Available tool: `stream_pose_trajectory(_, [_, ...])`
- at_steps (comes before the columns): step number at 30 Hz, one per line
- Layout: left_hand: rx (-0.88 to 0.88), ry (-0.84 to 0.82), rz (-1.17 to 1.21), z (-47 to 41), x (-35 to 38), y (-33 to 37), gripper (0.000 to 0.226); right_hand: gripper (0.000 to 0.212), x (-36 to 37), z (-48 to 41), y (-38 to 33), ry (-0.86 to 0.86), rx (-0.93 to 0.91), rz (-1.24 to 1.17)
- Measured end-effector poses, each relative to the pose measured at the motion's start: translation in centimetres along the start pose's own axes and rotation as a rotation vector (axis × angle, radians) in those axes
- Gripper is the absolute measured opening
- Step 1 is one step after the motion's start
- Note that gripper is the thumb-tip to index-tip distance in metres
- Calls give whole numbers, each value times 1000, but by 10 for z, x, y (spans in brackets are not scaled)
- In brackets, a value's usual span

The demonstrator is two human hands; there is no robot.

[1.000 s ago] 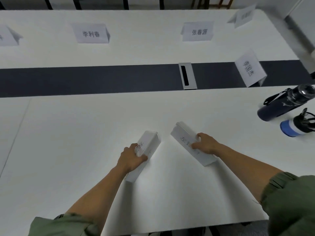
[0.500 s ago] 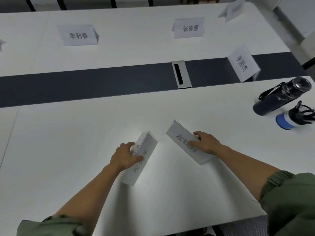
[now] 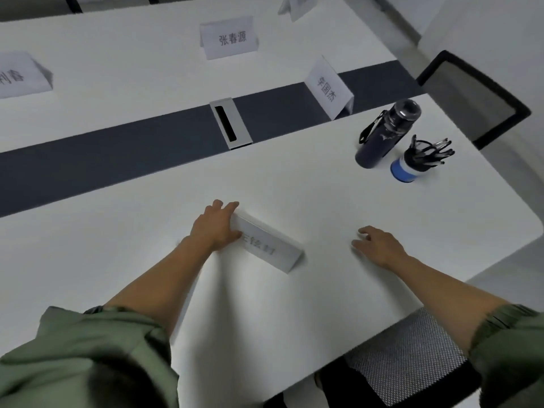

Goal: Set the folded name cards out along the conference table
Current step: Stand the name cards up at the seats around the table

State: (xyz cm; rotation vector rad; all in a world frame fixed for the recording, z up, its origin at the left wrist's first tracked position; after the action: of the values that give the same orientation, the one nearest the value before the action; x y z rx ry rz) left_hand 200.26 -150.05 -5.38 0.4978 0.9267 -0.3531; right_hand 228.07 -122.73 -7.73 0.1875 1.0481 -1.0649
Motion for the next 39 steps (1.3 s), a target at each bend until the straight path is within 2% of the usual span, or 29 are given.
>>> stream_pose_trajectory(4, [-56,13,86,1,19,19,68,58,-2,3,64,-17,49,85])
stream_pose_trajectory(8, [-105,40,63,11,34,44,63,58,-8,-11,91,-1,28,188])
stream_pose_trajectory(15, [-243,102,-31,33,61,108,58,53,-37,-66,80,73,-234,269])
stream_pose_trajectory(18, [-223,209,-170,33,63,138,59,54,-50,-87,94,109,-300,312])
stream_pose_trajectory(23, [-77,265,-212,31,83,186,56,60,-52,-105,127,172,-376,432])
stream_pose_trajectory(27, [-127,314,-218,16,88,206,49,65,-39,-104,138,238,-463,430])
stream_pose_trajectory(33, [-209,355,-139,-27,75,226,41,64,-38,-108,145,296,-472,373])
stream_pose_trajectory(39, [-176,400,-143,-50,60,227,40,63,-40,-108,145,314,-472,354])
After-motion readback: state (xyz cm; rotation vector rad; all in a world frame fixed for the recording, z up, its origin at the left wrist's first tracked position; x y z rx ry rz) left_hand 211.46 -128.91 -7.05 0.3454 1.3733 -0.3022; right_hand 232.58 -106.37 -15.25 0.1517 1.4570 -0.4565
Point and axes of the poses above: each hand's wrist, its own z-axis away from the middle knuckle, its own x-axis out of the palm, y = z × x, the point moved 8 cm from there along -z, towards the middle knuckle, and after that the axes turned 7 degrees about -x, right-handed, at the moved point
